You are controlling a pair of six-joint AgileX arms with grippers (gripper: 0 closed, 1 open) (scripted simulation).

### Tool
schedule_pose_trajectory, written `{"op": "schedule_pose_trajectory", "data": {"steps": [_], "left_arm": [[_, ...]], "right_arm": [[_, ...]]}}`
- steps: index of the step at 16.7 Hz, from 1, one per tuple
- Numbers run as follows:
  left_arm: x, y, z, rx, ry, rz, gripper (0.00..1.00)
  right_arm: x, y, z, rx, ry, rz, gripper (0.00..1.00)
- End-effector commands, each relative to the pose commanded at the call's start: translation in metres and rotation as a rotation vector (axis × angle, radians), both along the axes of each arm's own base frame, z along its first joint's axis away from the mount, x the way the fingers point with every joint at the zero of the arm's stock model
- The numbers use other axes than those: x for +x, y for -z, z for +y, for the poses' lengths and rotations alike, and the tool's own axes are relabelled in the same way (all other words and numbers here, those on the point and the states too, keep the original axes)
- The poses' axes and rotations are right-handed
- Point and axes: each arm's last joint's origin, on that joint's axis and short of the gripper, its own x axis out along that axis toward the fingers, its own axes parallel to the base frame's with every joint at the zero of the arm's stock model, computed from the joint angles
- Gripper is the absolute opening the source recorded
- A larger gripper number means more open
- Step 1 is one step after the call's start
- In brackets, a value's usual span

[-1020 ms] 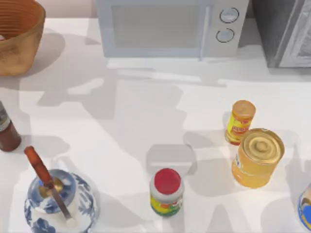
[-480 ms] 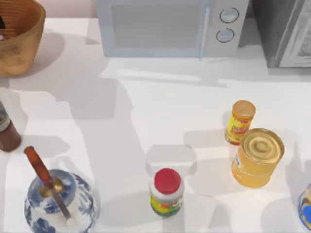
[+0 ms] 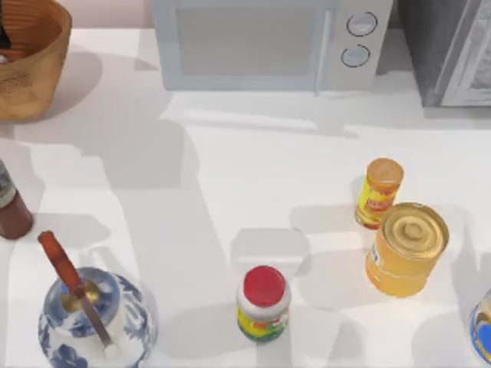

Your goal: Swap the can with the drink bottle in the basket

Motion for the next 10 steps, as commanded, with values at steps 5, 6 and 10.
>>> {"op": "schedule_pose_trajectory", "data": {"steps": [5,6,10], "left_arm": [[0.004,0.028,0.001,-0.013,-0.016,0.055,1.0],[0.006,0.032,0.0,-0.012,-0.016,0.054,1.0],[0.014,0.05,-0.003,-0.011,-0.015,0.053,1.0]], "right_arm": [[0.0,0.0,0.0,0.0,0.0,0.0,1.0],[0.0,0.0,0.0,0.0,0.0,0.0,1.0],[0.0,0.0,0.0,0.0,0.0,0.0,1.0]]}}
